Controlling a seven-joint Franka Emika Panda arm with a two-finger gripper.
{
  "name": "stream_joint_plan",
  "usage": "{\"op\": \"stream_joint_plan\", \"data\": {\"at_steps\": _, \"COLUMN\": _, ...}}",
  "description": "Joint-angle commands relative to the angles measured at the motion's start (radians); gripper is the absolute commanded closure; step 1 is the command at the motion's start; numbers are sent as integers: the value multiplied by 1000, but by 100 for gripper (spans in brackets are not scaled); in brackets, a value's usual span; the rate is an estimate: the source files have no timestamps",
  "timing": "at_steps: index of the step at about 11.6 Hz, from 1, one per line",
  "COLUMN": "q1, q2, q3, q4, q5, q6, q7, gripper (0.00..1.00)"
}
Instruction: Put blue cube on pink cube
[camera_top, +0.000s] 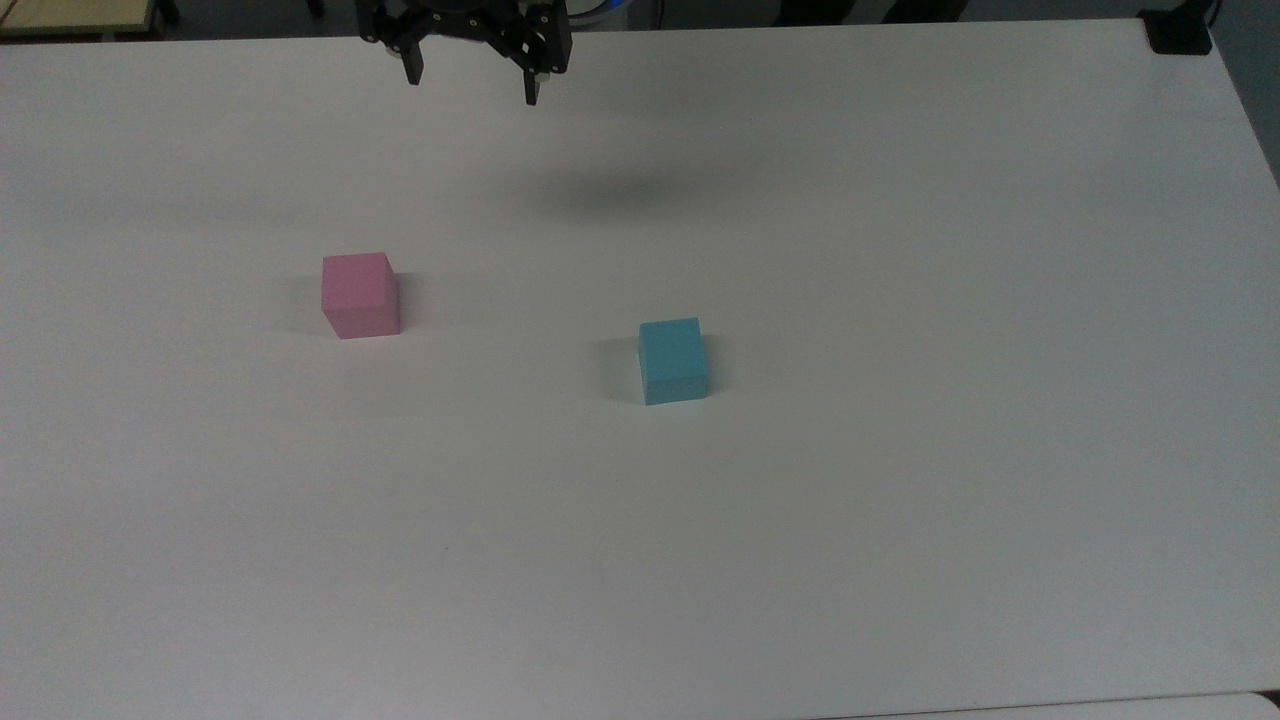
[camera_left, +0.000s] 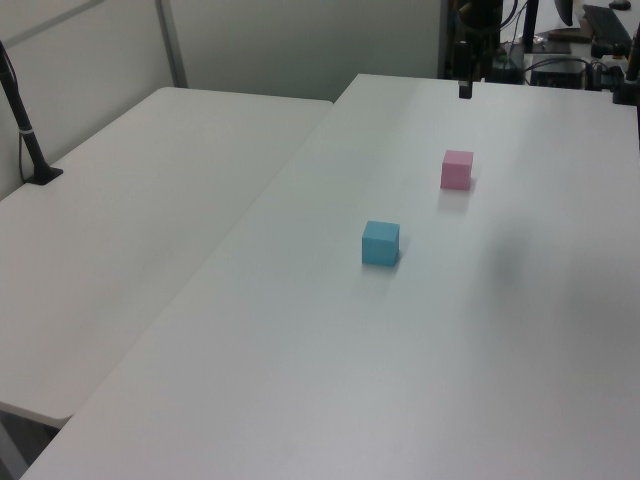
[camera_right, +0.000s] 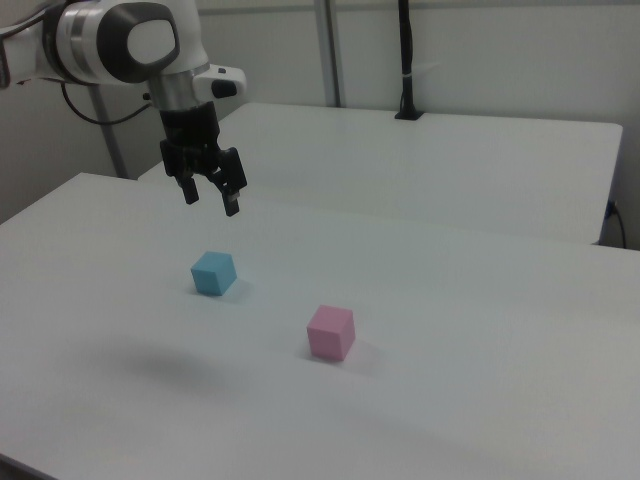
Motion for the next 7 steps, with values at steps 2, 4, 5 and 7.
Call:
{"op": "stream_joint_plan", "data": {"at_steps": 2, "q1": -4, "q2": -14, "q3": 2, "q4": -22, "q5": -6, "q6": 1, "q7": -10, "gripper": 0}}
{"op": "stream_joint_plan", "data": {"at_steps": 4, "q1": -10, "q2": -14, "q3": 3, "q4": -22, "q5": -6, "q6": 1, "q7": -10, "gripper": 0}}
{"op": "stream_joint_plan", "data": {"at_steps": 5, "q1": -12, "q2": -14, "q3": 5, "q4": -22, "q5": -6, "q6": 1, "q7": -10, "gripper": 0}}
{"op": "stream_joint_plan", "data": {"at_steps": 7, "q1": -9, "q2": -14, "q3": 5, "q4": -22, "q5": -6, "q6": 1, "q7": -19, "gripper": 0}}
